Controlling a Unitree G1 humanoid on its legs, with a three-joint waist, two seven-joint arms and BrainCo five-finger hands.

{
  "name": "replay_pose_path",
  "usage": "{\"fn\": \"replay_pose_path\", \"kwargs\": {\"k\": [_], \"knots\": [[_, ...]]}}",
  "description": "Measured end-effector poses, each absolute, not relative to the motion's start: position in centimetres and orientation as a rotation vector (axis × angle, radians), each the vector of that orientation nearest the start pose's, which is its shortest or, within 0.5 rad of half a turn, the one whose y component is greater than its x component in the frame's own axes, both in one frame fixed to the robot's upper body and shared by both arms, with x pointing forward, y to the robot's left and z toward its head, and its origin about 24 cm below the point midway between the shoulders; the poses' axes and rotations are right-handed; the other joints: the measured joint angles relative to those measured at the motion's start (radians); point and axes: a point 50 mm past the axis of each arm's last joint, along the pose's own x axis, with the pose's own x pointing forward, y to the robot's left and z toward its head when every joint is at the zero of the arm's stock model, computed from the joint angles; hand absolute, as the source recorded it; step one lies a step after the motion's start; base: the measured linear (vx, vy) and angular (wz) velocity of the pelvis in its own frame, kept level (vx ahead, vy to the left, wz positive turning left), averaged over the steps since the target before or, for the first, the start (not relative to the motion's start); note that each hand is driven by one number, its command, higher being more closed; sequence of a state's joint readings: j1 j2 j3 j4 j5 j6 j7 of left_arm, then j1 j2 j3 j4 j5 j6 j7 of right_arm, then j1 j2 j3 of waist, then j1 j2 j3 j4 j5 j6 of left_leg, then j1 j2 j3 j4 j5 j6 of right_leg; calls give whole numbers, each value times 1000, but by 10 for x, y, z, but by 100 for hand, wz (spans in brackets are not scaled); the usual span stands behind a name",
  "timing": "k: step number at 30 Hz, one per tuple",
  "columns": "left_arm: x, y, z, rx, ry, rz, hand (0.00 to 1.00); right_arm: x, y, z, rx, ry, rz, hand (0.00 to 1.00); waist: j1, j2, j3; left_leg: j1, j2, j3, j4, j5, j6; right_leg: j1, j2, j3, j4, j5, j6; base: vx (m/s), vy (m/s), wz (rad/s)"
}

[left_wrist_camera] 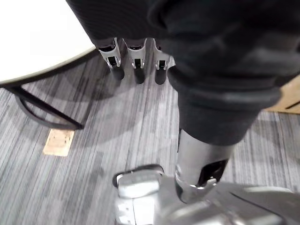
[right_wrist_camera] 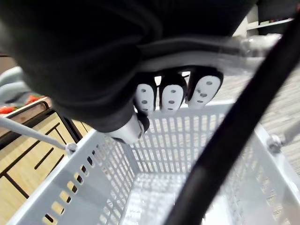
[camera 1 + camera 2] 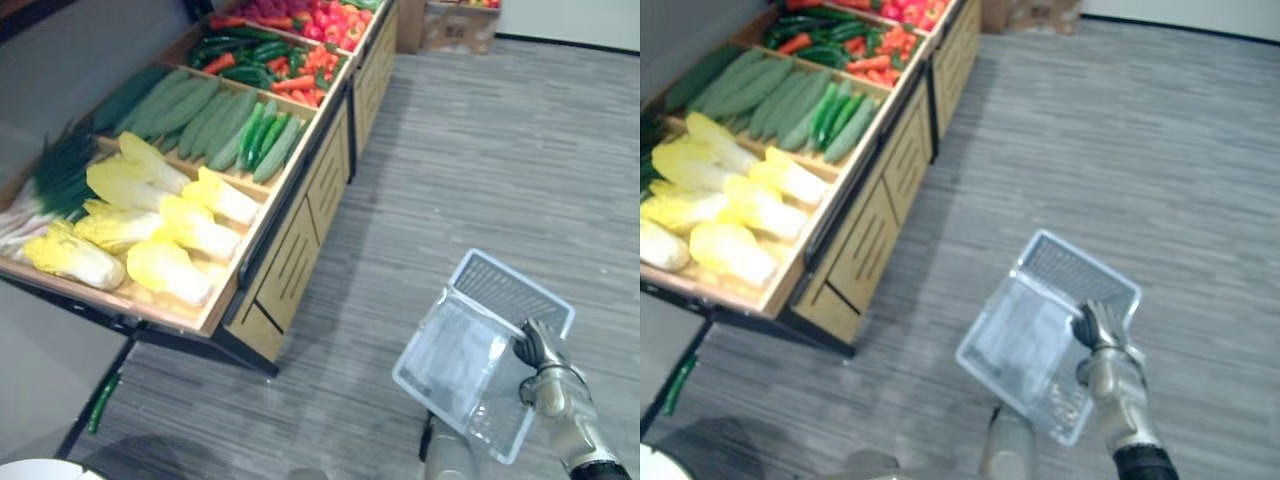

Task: Pick vegetable in the basket

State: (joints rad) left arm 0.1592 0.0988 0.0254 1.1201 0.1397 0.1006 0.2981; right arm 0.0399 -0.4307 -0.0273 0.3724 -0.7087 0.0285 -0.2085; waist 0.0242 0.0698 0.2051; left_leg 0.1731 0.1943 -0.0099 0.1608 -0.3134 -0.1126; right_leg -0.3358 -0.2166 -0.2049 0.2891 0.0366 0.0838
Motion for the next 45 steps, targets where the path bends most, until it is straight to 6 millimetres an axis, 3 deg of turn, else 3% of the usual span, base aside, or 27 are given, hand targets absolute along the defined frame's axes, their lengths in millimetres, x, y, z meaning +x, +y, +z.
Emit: {"fn": "replay_pose_path", "kwargs": {"k": [2,4,5,8,10,13,14,16,17,20,22,23,24,26,27,28,29,31,32,34,35,38,39,41,42,43,45], "knots": [[39,209,-170,363,1337,305,0,222,-281,-13,-1165,356,-169,100,1,-5,3,-73,11,-37,127,74,2,10,-6,-34,48,-56,-20,362,-463,56],[35,208,-171,344,1350,326,0,218,-291,-15,-1182,392,-177,100,-5,-5,7,-240,35,-27,460,274,14,120,-21,-114,39,-115,-45,343,-423,88],[33,207,-171,337,1356,326,0,217,-295,-16,-1188,408,-179,100,-2,-5,8,-269,47,-21,530,295,16,157,-19,-137,22,-123,-54,312,-333,67],[25,204,-172,321,1370,331,0,214,-315,-12,-1247,447,-190,100,24,-9,11,-405,59,66,698,260,33,303,12,-197,-89,-139,-74,292,-263,36],[19,200,-172,294,1385,343,0,220,-325,-7,-1276,451,-203,100,42,-7,12,-446,46,123,635,237,20,333,27,-204,-129,-136,-73,282,-113,1],[14,193,-173,250,1397,359,0,225,-345,2,-1326,484,-233,100,45,9,18,-437,4,190,335,246,17,370,33,-226,-160,-126,-67,254,47,10],[14,191,-174,241,1395,360,0,224,-352,5,-1348,497,-242,100,43,20,20,-415,-14,223,179,289,19,386,38,-241,-171,-125,-62,286,133,38],[14,187,-174,221,1398,363,0,220,-366,11,-1387,524,-259,100,33,59,22,-393,-31,294,6,487,38,421,57,-283,-187,-136,-26,305,178,66],[17,187,-174,220,1391,360,0,213,-374,8,-1382,569,-278,100,15,63,23,-363,-47,356,-49,467,78,455,52,-321,-198,-146,-7,285,209,109],[31,197,-171,249,1338,365,0,209,-381,7,-1356,598,-322,100,18,36,38,-362,-99,453,-94,467,78,502,22,-394,-255,-135,31,179,173,84],[27,196,-172,249,1360,358,0,207,-384,6,-1340,611,-341,100,20,23,44,-334,-132,503,-85,393,164,559,-1,-420,-255,-155,76,128,154,59],[25,195,-172,248,1370,355,0,205,-383,3,-1329,618,-345,100,20,21,45,-317,-143,507,-84,365,186,573,-17,-427,-233,-173,88,192,146,36],[18,197,-173,248,1395,352,0,199,-379,-6,-1286,638,-356,100,21,-4,35,-292,-181,510,-63,308,189,586,-79,-439,-147,-226,109,167,105,26],[12,197,-174,259,1413,333,0,194,-376,-14,-1264,661,-351,100,7,-6,27,-271,-206,506,-61,278,203,551,-151,-415,26,-242,125,198,120,36],[13,201,-173,300,1406,307,0,185,-372,-29,-1210,715,-353,100,5,-20,25,-247,-226,487,-62,267,205,430,-234,-305,317,-206,120,188,129,42],[14,203,-173,309,1402,306,0,183,-370,-33,-1195,726,-354,100,5,-27,25,-243,-232,480,-63,265,208,404,-248,-276,374,-187,118,248,140,58],[16,210,-171,334,1392,304,0,176,-365,-46,-1145,773,-350,100,0,-49,24,-217,-248,438,-75,254,226,314,-271,-165,545,-76,110,233,54,70],[24,218,-169,368,1368,300,0,158,-363,-63,-1074,866,-368,100,2,-57,28,-163,-248,373,-93,248,236,231,-235,-60,696,-113,100,360,41,91],[27,219,-169,375,1356,306,0,143,-368,-68,-1038,924,-402,100,1,-57,28,-137,-242,325,-92,243,238,207,-206,-55,704,-178,84,289,-10,112],[29,218,-168,370,1344,334,0,129,-377,-68,-998,956,-477,100,-5,-59,30,-113,-241,274,-91,242,227,186,-205,-86,638,-214,54,249,-55,107],[30,221,-168,357,1341,370,0,120,-384,-66,-977,984,-542,100,-9,-61,30,-101,-236,228,-90,232,214,165,-201,-101,508,-216,51,281,-117,88],[29,226,-166,336,1342,443,0,106,-388,-72,-882,1031,-641,100,-8,-61,29,-100,-199,158,-87,211,182,164,-130,-47,138,-190,78,214,-185,71],[31,229,-166,328,1335,471,0,99,-385,-78,-806,1055,-683,100,-7,-72,28,-102,-182,114,-83,202,154,167,-87,27,-41,-154,95,245,-318,63],[35,231,-165,320,1325,488,0,91,-382,-83,-733,1077,-726,100,-8,-88,31,-103,-176,73,-78,189,122,174,-67,88,-179,-108,99,283,-488,82],[42,235,-163,311,1307,508,0,76,-380,-90,-650,1124,-776,100,-13,-111,34,-109,-177,14,-54,161,75,199,-61,133,-232,-12,109,255,-568,110],[44,232,-164,301,1305,508,0,71,-380,-92,-627,1139,-794,100,-24,-118,35,-110,-170,-6,-53,151,59,201,-57,122,-212,22,109,244,-563,124],[44,216,-167,250,1312,498,0,57,-383,-93,-578,1166,-852,100,-41,-40,8,-110,-88,-4,-65,174,17,197,-8,44,-132,-19,73,239,-386,83]]}}
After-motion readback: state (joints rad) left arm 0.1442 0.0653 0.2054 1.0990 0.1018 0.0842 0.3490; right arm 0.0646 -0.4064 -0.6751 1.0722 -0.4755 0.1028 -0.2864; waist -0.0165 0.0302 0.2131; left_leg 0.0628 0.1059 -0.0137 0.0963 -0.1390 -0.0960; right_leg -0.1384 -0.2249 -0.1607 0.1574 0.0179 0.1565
